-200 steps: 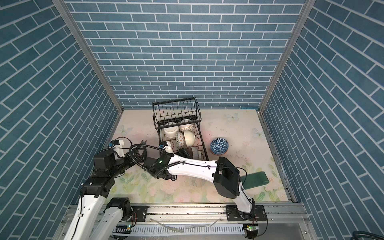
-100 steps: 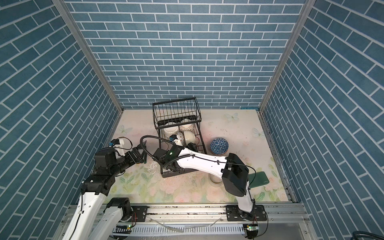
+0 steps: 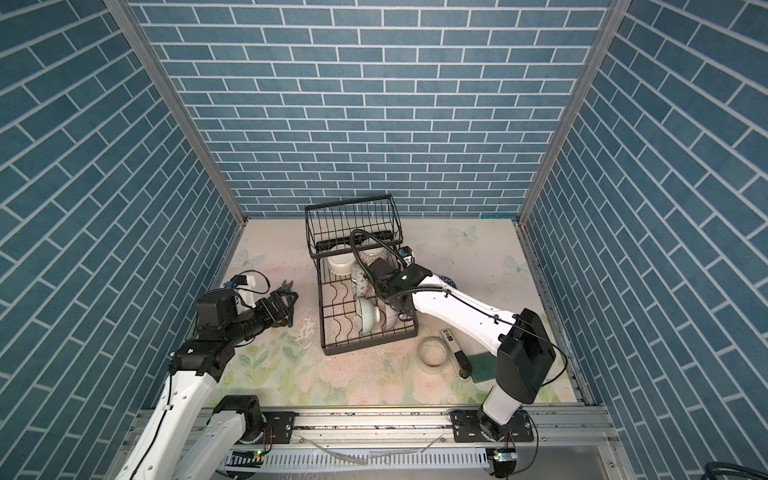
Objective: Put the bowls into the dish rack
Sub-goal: 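Move the right gripper over the blue triangle bowl on the table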
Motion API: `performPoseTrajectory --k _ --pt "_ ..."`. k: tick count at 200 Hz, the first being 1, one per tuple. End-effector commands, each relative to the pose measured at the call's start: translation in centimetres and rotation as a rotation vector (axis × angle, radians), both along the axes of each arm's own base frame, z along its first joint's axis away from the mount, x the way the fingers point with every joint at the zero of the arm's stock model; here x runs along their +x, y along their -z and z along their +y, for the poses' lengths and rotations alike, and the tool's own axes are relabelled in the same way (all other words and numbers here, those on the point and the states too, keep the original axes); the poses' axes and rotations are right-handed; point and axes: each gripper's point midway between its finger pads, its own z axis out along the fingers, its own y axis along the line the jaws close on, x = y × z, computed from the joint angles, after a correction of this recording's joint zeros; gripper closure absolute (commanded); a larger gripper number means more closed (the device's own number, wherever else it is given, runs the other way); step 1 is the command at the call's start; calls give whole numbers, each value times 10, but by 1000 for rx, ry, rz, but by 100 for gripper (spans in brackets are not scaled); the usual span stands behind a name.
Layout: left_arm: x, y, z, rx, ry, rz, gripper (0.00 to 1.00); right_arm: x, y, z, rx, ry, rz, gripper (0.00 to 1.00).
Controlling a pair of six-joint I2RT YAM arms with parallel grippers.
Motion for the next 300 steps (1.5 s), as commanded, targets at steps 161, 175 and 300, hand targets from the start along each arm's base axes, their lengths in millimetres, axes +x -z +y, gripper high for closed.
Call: performPoseTrajectory --k 161,175,300 --pt "-4 24 -15 -111 45 66 0 25 60 -95 300 196 159 48" --pt "-6 32 -16 -112 44 91 0 27 63 -96 312 200 163 50" --pt "-42 78 -27 -81 22 205 0 44 91 -103 342 235 207 64"
